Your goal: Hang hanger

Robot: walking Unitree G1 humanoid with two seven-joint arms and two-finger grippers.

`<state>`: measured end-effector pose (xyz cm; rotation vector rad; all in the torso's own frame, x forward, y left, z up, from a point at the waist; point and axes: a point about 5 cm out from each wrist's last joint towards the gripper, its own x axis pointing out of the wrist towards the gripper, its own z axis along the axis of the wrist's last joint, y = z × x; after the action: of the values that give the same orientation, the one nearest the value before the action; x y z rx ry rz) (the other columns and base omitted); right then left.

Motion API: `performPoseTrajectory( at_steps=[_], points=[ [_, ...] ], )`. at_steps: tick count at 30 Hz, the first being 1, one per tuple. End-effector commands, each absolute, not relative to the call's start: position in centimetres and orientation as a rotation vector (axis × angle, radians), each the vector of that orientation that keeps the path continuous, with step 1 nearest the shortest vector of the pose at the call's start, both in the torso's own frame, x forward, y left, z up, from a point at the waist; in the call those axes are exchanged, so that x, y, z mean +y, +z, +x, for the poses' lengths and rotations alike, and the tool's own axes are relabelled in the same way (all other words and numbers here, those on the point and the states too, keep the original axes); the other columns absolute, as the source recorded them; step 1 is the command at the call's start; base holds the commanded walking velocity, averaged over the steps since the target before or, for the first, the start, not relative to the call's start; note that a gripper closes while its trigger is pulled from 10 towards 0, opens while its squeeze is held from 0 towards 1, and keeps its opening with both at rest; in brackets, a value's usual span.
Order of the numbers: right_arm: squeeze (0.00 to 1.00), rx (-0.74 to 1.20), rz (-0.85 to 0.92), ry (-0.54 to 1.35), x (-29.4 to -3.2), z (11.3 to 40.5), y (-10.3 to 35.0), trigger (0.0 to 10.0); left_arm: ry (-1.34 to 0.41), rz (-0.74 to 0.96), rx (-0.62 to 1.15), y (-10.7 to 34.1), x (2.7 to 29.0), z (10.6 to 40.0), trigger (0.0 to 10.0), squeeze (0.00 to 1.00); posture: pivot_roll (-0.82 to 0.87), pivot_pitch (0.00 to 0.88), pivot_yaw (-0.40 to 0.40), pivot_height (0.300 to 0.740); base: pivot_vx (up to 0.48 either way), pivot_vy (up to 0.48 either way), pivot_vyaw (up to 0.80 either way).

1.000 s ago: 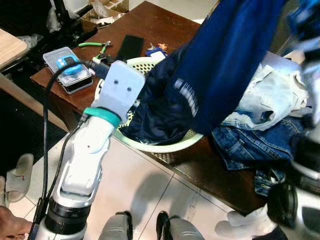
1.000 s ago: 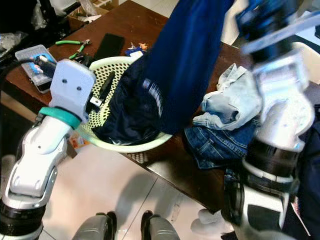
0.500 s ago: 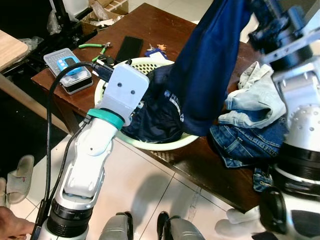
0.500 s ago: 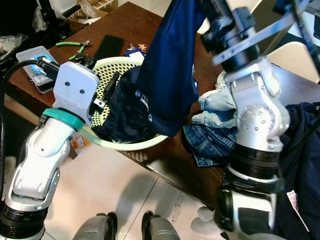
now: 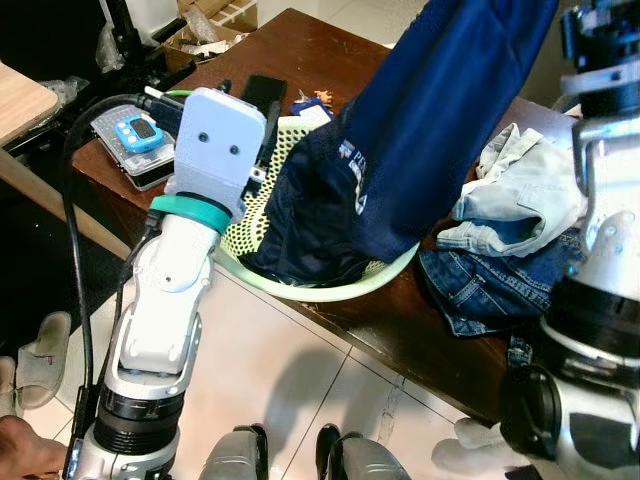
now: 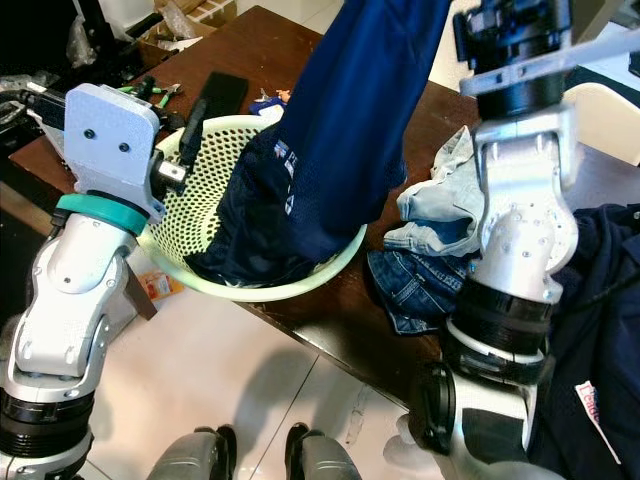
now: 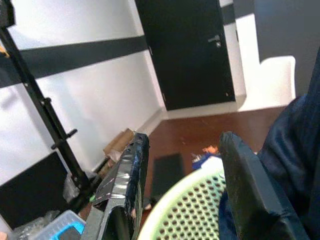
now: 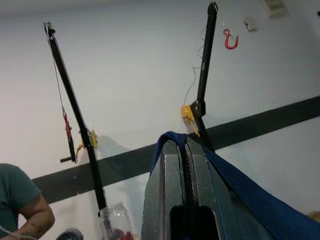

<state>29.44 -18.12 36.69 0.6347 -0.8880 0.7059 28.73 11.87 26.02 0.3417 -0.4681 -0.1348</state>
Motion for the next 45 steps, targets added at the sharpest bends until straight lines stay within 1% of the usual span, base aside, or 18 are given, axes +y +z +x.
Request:
performPoseTrajectory(
  at_steps=[1,6,11,13,19,20,22,23,24,25,26,27,29,31,35,38,42,45],
  points=[
    [0.0,-0.993,0.627,0.699,-19.0,28.6,38.5,10.0,-0.216,0.339,-0.366,23.9,11.1,28.6,10.0,0.0,0.08,0.062,0.001,0.74,0.0,0.0,0.0],
    [0.0,-1.121,0.651,0.751,-19.9,27.5,41.8,10.0,-0.325,0.325,-0.294,22.4,10.3,27.9,10.0,0.0,0.08,0.061,0.0,0.74,0.0,0.0,0.0],
    [0.0,-1.38,0.692,0.867,-22.0,24.3,47.4,10.0,-0.613,0.399,-0.295,21.2,7.7,25.6,10.0,0.0,0.09,0.059,-0.003,0.74,0.0,0.0,0.0],
    [0.0,-1.38,0.692,0.867,-22.0,24.3,47.4,10.0,-0.613,0.399,-0.295,21.2,7.7,25.6,10.0,0.0,0.09,0.059,-0.003,0.74,0.0,0.0,0.0],
    [0.0,-1.57,0.723,0.866,-24.8,21.7,49.7,10.0,-0.728,0.41,-0.355,21.6,6.6,24.8,10.0,0.0,0.09,0.059,-0.003,0.74,0.0,0.0,0.0],
    [0.0,-1.652,0.741,0.829,-26.4,20.5,50.1,10.0,-0.781,0.347,-0.368,22.0,6.1,24.6,10.0,0.0,0.08,0.061,-0.001,0.74,0.0,0.0,0.0],
    [0.0,-1.652,0.741,0.829,-26.4,20.5,50.1,10.0,-0.781,0.347,-0.368,22.0,6.1,24.6,10.0,0.0,0.08,0.061,-0.001,0.74,0.0,0.0,0.0],
    [0.0,-1.718,0.785,0.754,-28.3,19.8,50.1,10.0,-0.871,0.198,-0.35,22.6,5.6,24.2,10.0,0.0,0.08,0.061,0.002,0.74,0.0,0.0,0.0],
    [0.0,-1.718,0.785,0.754,-28.3,19.8,50.1,10.0,-0.871,0.198,-0.35,22.6,5.6,24.2,10.0,0.0,0.08,0.061,0.002,0.74,0.0,0.0,0.0],
    [0.0,-1.747,0.832,0.671,-29.8,19.6,50.0,10.0,-0.992,0.072,-0.32,22.9,5.2,23.5,10.0,0.0,0.07,0.062,0.005,0.74,0.0,0.0,0.0],
    [0.0,-1.747,0.832,0.671,-29.8,19.6,50.0,10.0,-0.992,0.072,-0.32,22.9,5.2,23.5,10.0,0.0,0.07,0.062,0.005,0.74,0.0,0.0,0.0],
    [0.0,-1.747,0.86,0.602,-30.8,19.8,49.8,10.0,-1.113,-0.039,-0.282,23.0,5.0,22.7,10.0,0.0,0.07,0.063,0.005,0.74,0.0,0.0,0.0],
    [0.0,-1.737,0.872,0.552,-31.4,20.0,49.6,10.0,-1.198,-0.094,-0.237,22.6,4.9,22.0,10.0,0.0,0.07,0.064,0.005,0.74,0.0,0.0,0.0],
    [0.0,-1.737,0.872,0.552,-31.4,20.0,49.6,10.0,-1.198,-0.094,-0.237,22.6,4.9,22.0,10.0,0.0,0.07,0.064,0.005,0.74,0.0,0.0,0.0],
    [0.0,-1.692,0.828,0.517,-31.5,20.8,49.6,10.0,-1.271,-0.123,-0.033,19.6,5.2,21.0,10.0,0.0,0.06,0.069,0.007,0.74,0.0,0.0,0.0],
    [0.0,-1.659,0.796,0.521,-31.0,21.4,49.4,10.0,-1.219,-0.109,0.104,17.4,5.6,21.3,10.0,0.0,0.07,0.071,0.008,0.74,0.0,0.0,0.0],
    [0.0,-1.643,0.786,0.532,-30.6,21.7,49.5,10.0,-1.166,-0.181,0.171,16.7,6.2,21.3,10.0,0.0,0.07,0.077,0.008,0.74,0.0,0.0,0.0],
    [0.0,-1.63,0.781,0.534,-30.3,22.0,49.5,10.0,-1.042,-0.138,0.164,16.4,7.3,22.1,10.0,0.0,0.07,0.08,0.004,0.74,0.0,0.0,0.0]
  ],
)
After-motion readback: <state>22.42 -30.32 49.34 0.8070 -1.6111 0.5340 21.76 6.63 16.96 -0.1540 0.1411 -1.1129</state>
